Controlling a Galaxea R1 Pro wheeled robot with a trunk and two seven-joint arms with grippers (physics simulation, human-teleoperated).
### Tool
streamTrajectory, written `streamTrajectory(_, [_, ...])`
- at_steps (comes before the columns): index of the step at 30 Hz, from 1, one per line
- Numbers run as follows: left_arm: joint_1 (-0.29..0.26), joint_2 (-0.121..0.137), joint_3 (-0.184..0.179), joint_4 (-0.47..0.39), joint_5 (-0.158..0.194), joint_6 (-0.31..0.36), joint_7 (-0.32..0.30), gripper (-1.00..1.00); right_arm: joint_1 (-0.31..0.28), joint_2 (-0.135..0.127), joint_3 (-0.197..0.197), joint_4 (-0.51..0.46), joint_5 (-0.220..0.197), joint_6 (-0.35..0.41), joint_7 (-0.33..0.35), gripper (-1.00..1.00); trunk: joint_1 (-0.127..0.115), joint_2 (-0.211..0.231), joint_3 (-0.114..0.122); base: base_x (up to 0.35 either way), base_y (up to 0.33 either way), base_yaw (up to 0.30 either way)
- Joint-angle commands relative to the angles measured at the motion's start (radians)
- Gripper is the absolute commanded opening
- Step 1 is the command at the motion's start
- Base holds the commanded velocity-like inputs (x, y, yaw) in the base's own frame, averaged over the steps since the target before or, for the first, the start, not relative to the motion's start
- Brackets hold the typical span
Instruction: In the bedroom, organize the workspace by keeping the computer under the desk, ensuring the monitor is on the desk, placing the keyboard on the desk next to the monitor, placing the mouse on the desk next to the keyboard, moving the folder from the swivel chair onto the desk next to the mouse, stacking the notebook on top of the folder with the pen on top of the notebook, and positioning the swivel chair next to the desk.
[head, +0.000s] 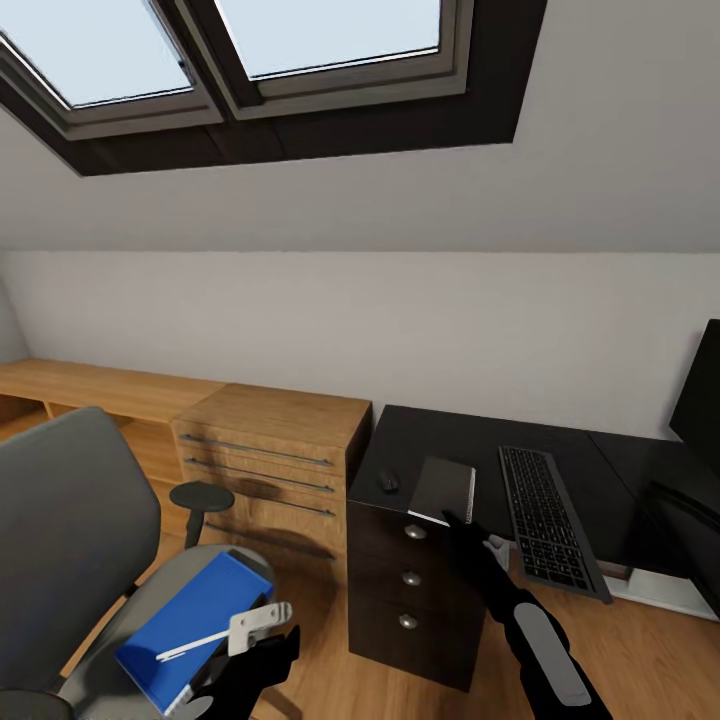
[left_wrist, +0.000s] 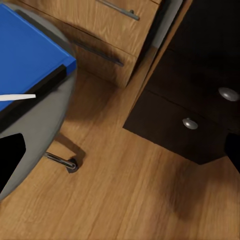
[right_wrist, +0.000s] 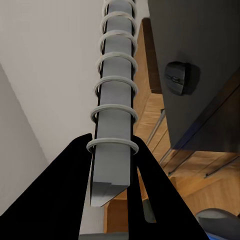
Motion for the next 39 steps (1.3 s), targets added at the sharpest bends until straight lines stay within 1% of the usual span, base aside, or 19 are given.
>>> streamTrajectory(1, [0.0, 0.0, -0.002, -0.002, 0.011, 0.002, 0.009, 1.0, -0.001, 0.001, -0.004, 0.0, -0.007, 0.008, 0.001, -1.0, 0.0, -0.001, -0.001, 0.0, 0.0, 0.0])
streamTrajectory(2, [0.0, 0.0, -0.003, -0.002, 0.011, 0.002, 0.009, 1.0, -0.001, 0.001, -0.004, 0.0, -0.007, 0.008, 0.001, -1.0, 0.0, -0.001, -0.001, 0.0, 0.0, 0.0])
streamTrajectory(3, [0.0, -0.006, -0.004, 0.004, 0.012, 0.003, 0.013, 1.0, -0.001, 0.006, -0.009, -0.003, -0.004, 0.003, 0.002, -1.0, 0.0, -0.001, -0.001, 0.0, 0.0, 0.0])
streamTrajectory(5, [0.0, -0.013, -0.004, 0.015, 0.012, 0.003, 0.013, 1.0, -0.001, 0.006, -0.009, -0.003, -0.004, 0.002, 0.003, -1.0, 0.0, -0.001, -0.001, 0.0, 0.0, 0.0])
streamTrajectory(9, [0.0, -0.014, -0.004, 0.016, 0.012, 0.003, 0.013, 1.0, -0.001, 0.005, -0.009, -0.003, -0.004, 0.003, 0.002, -1.0, 0.0, -0.001, -0.001, 0.0, 0.0, 0.0])
streamTrajectory(13, [0.0, -0.01, -0.005, 0.017, 0.013, 0.003, 0.013, 1.0, -0.001, -0.009, -0.011, -0.002, -0.006, 0.006, 0.001, -1.0, 0.0, -0.001, -0.001, 0.0, 0.0, 0.0])
streamTrajectory(16, [0.0, -0.008, -0.005, 0.018, 0.014, 0.003, 0.012, 1.0, -0.001, -0.013, -0.011, -0.002, -0.006, 0.007, 0.001, -1.0, 0.0, -0.001, -0.001, 0.0, 0.0, 0.0])
streamTrajectory(24, [0.0, -0.007, -0.006, 0.019, 0.015, 0.005, 0.012, 1.0, -0.001, -0.014, -0.011, -0.001, -0.008, 0.007, 0.001, -1.0, 0.0, -0.001, -0.001, 0.096, 0.0, 0.0])
streamTrajectory(31, [0.0, -0.01, -0.007, 0.017, 0.015, 0.006, 0.012, 1.0, -0.001, -0.013, -0.01, 0.0, -0.009, 0.008, 0.001, -1.0, 0.0, -0.001, -0.001, 0.009, 0.0, 0.0])
streamTrajectory(39, [0.0, -0.011, -0.013, 0.017, 0.015, 0.005, 0.014, 1.0, -0.001, -0.013, -0.011, 0.0, -0.01, 0.007, 0.001, -1.0, 0.031, -0.057, -0.026, 0.001, 0.0, 0.0])
